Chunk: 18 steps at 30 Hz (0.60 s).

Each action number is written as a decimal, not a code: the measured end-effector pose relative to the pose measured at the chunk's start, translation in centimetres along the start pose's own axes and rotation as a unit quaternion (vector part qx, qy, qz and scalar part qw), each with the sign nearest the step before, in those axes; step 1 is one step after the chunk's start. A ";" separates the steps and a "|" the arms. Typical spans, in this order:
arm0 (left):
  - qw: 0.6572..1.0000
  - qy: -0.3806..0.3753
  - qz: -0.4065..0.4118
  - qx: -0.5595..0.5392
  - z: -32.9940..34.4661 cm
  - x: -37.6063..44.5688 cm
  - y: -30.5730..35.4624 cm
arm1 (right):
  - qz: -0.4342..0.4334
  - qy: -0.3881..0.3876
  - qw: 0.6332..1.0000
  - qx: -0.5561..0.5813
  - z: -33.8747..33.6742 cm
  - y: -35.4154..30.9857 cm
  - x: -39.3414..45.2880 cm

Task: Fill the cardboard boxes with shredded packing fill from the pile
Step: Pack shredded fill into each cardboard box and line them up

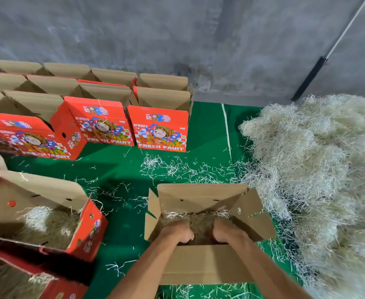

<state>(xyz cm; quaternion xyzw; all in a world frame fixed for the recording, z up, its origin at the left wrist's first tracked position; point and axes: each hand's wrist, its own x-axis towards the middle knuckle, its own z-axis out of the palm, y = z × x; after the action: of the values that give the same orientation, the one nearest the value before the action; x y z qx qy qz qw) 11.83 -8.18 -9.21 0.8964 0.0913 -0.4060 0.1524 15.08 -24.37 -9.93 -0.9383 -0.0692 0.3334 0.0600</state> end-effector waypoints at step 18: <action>0.922 0.259 0.269 -0.103 -7.7 -4.3 8.0 | -0.006 0.338 0.940 0.040 -11.8 1.3 -6.0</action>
<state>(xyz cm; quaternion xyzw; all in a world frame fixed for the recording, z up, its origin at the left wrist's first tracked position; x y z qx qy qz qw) 16.74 -13.18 0.47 0.9404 -0.0753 -0.0922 0.3185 18.05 -27.50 2.71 -0.9922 -0.0370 -0.0012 0.1194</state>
